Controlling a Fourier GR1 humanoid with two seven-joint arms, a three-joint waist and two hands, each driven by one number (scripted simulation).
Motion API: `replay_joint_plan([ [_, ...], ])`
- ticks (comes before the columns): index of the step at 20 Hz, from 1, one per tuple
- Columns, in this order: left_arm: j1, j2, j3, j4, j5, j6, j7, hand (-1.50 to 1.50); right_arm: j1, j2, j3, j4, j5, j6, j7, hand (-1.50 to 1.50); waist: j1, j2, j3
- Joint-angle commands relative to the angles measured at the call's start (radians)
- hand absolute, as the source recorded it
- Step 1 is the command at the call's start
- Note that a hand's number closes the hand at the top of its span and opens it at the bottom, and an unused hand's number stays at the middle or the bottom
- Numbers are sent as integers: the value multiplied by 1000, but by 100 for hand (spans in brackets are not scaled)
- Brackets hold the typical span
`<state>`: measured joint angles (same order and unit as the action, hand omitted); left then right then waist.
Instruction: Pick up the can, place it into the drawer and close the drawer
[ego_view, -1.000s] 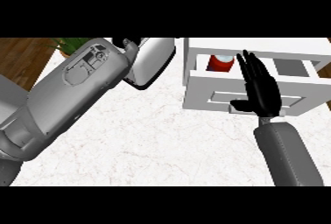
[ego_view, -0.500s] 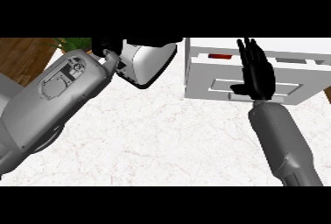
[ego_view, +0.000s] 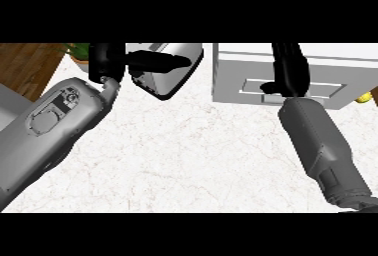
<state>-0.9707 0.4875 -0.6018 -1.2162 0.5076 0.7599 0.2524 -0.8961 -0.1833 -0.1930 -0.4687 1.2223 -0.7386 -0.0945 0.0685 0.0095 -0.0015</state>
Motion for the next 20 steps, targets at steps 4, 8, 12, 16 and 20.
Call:
replay_joint_plan([
  [4, 73, 33, 13, -82, -13, -13, -2, -150, -170, -31, -35, 143, -4, 13, 10, -150, 31, 17, 3],
  [8, 101, 41, 19, -111, -24, -14, 0, -150, -220, -27, -51, 195, -6, 16, 23, -150, 32, 19, 4],
  [12, 128, 36, 9, -156, -33, -10, 14, -150, -260, -28, -57, 222, -2, 19, 24, -150, 36, 17, 4],
  [16, 146, 25, 7, -146, -49, -10, -11, -150, -238, -7, -130, 207, -101, 10, -105, -150, 32, 24, 6],
  [20, 206, 48, 8, -191, -52, -11, -31, -150, -255, 44, -216, 174, -210, 34, -186, -150, 39, 14, 7],
])
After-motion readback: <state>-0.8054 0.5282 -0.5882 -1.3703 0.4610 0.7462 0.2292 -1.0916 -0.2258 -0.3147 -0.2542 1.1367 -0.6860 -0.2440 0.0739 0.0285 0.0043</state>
